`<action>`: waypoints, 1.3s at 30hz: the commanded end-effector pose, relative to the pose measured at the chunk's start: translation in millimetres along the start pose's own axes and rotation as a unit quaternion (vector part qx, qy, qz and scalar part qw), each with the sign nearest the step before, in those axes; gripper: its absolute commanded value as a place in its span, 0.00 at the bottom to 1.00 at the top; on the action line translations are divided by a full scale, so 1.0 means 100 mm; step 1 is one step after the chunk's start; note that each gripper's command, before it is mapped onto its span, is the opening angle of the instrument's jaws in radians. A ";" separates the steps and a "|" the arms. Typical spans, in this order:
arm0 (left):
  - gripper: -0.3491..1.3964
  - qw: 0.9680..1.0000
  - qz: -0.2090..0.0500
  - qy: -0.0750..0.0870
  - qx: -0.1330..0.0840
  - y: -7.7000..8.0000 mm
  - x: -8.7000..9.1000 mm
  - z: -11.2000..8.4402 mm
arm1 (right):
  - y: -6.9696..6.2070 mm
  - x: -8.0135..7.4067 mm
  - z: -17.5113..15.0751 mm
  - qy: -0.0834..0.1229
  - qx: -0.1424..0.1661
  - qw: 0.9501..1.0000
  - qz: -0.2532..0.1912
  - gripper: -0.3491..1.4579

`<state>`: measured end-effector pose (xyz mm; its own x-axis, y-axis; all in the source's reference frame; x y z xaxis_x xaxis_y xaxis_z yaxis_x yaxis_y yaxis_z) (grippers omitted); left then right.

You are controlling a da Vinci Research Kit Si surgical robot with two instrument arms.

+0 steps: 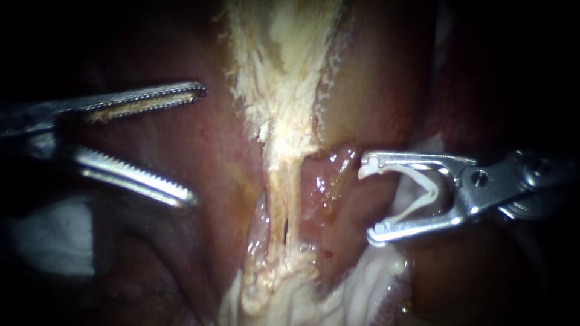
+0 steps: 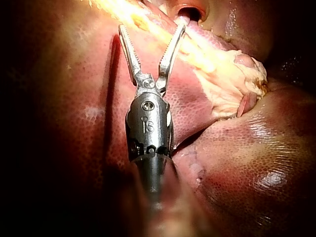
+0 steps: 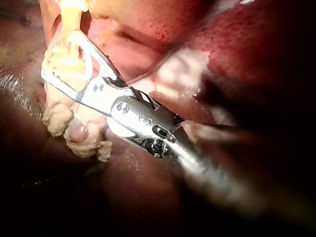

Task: Grabbing gallbladder

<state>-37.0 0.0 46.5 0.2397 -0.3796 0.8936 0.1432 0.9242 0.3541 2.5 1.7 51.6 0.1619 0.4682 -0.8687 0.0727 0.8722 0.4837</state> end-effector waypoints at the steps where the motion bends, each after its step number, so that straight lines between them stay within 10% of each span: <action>1: 0.66 1.000 0.000 0.000 0.000 0.000 0.000 0.000 | 0.000 0.000 0.000 0.000 0.000 1.000 0.000 0.51; 10: 0.61 1.000 0.000 0.001 -0.003 -0.004 -0.002 -0.001 | 0.000 0.000 0.000 0.000 0.000 1.000 0.000 0.51; 26: 0.53 0.994 -0.088 0.028 -0.065 -0.017 -0.020 0.035 | 0.000 0.001 0.000 0.000 0.000 1.000 0.000 0.51; 39: 0.50 0.977 -0.148 0.084 -0.125 -0.026 -0.011 0.066 | 0.000 0.002 0.000 0.000 0.000 1.000 0.000 0.51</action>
<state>-44.0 -1.9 46.5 0.3076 -0.6555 0.6897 0.4621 0.7366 0.4939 2.5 1.8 51.4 0.1618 0.4691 -0.8682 0.0729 0.8717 0.4845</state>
